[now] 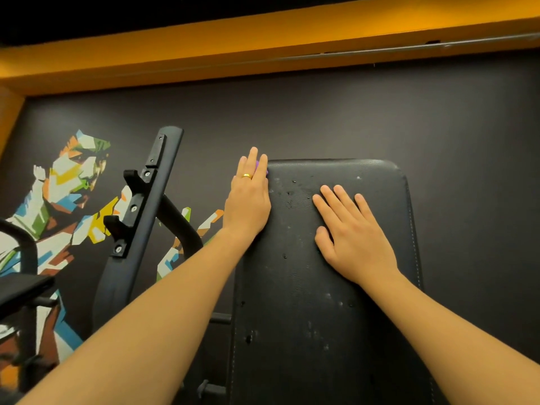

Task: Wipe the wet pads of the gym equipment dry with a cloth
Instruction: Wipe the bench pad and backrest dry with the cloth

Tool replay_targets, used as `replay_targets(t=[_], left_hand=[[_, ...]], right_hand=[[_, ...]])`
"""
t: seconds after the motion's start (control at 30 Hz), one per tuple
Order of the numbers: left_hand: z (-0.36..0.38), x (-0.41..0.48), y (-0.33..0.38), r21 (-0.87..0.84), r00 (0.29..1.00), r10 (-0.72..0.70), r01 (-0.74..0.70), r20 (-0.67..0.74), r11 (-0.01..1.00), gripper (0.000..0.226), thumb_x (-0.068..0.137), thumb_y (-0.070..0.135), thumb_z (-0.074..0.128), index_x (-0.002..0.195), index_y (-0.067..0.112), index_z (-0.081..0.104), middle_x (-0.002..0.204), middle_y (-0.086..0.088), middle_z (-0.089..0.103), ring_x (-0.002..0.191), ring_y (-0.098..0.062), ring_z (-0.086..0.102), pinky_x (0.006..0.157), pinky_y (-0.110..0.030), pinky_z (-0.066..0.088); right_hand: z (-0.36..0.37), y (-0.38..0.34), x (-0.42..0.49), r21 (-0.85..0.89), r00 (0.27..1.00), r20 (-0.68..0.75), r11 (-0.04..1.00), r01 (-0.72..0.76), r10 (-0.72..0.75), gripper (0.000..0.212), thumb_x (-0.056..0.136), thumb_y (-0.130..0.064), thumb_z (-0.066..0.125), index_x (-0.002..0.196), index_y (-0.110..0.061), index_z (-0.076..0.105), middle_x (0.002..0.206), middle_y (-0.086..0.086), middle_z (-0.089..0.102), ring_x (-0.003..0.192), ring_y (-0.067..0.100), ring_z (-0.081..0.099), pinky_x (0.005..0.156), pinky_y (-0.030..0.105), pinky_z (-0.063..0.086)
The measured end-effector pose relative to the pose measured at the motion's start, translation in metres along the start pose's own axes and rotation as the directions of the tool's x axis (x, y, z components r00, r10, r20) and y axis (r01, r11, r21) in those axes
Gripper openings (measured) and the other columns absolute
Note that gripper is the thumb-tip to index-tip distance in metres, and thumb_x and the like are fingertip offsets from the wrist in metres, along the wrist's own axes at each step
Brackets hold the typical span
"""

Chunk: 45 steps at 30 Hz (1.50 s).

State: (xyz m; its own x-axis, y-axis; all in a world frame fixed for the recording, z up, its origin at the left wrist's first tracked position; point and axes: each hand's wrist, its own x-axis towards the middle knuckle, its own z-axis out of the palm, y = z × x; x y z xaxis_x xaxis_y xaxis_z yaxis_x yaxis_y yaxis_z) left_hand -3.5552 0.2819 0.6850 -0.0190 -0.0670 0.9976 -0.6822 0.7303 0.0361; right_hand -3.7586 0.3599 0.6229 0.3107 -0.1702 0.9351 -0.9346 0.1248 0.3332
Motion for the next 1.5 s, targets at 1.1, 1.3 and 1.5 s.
replay_targets(t=[1.1,1.3,1.5], left_hand=[[-0.004,0.020,0.004,0.033,0.999,-0.035,0.033,0.038,0.999,0.051,0.110,0.015,0.034,0.159,0.012,0.023,0.169,-0.003,0.012,0.155,-0.026,0.014,0.113,-0.044,0.040],[-0.012,-0.060,-0.001,0.025,0.996,0.051,-0.053,0.069,0.998,0.055,0.107,0.013,0.041,0.159,0.010,0.022,0.170,-0.005,0.007,0.151,-0.027,0.029,0.110,-0.041,0.045],[-0.011,-0.057,-0.004,-0.003,0.997,0.000,0.000,0.076,1.000,0.055,0.109,0.014,0.036,0.161,0.010,0.016,0.170,-0.007,0.006,0.155,-0.026,0.014,0.118,-0.044,0.036]], right_hand=[[-0.001,0.000,0.000,-0.006,1.000,-0.017,1.000,0.026,-0.026,0.063,0.100,-0.038,0.027,0.157,-0.013,0.034,0.164,0.009,0.029,0.153,0.027,0.021,0.125,0.050,0.017],[-0.003,0.000,-0.001,0.001,1.000,-0.020,1.000,0.021,-0.021,0.063,0.100,-0.038,0.026,0.157,-0.013,0.034,0.164,0.009,0.029,0.153,0.027,0.021,0.125,0.050,0.015],[-0.001,-0.001,-0.001,0.006,0.999,-0.040,1.000,0.020,-0.020,0.062,0.100,-0.037,0.027,0.156,-0.012,0.036,0.163,0.009,0.031,0.153,0.027,0.023,0.125,0.050,0.016]])
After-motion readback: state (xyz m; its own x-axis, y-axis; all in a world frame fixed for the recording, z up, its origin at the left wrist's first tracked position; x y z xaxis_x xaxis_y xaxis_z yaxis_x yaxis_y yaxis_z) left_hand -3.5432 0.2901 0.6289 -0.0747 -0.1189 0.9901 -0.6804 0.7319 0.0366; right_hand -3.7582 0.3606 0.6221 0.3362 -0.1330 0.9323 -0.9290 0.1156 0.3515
